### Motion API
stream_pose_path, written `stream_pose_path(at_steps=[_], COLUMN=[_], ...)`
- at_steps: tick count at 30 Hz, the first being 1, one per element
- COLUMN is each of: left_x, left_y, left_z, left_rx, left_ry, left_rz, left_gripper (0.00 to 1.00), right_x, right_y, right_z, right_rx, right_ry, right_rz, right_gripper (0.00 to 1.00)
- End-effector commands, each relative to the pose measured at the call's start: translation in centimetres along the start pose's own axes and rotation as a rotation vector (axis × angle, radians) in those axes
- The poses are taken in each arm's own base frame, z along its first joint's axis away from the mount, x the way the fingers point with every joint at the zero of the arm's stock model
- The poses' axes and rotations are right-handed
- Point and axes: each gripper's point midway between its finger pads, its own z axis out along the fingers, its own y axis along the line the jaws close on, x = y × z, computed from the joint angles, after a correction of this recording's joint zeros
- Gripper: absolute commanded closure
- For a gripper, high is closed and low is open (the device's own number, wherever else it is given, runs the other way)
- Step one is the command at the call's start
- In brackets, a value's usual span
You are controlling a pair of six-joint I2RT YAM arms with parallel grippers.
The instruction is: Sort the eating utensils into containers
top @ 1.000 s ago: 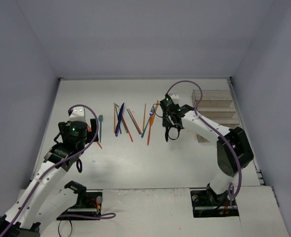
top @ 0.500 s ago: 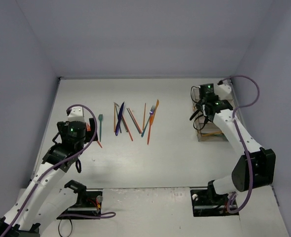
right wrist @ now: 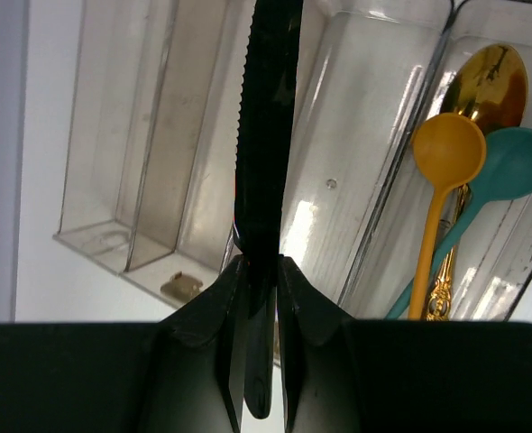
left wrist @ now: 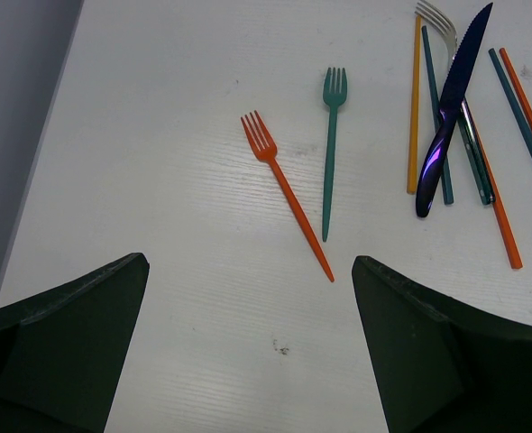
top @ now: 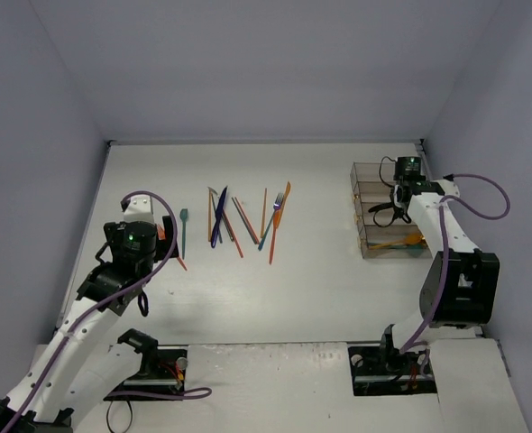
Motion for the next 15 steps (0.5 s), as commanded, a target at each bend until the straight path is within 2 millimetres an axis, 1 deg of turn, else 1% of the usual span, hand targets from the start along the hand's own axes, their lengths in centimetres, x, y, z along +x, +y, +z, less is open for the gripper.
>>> stream_pose_path(at_steps=[1,4,6,15], left_x=[-1.8,-1.8,-1.8,-1.9], left_y=[0.1,0.1,0.2,0.3], left_z=[-0.3,-0.2,-0.3,-0.3], left_rx=[-0.010,-0.012,-0.011,-0.016], left_ry=[-0.044,-0.043,-0.044,-0.047], left_rz=[-0.029,-0.027,-0.028,-0.026], left_gripper=[0.04,0.05,0.04,0.05], right_x=[-0.3,0.1,0.8,2.0], right_y=[-0.1,-0.6,-0.9,-1.7], right_z=[1.7,2.3,3.3,4.4], right_rx=[0.041,0.066,0.091,0.132], right_ry=[-0.033,-0.035,-0.028,-0.013], right_rz=[0.193,0.225,0.220,0.218], right_gripper=[1.00,1.00,1.00,0.99])
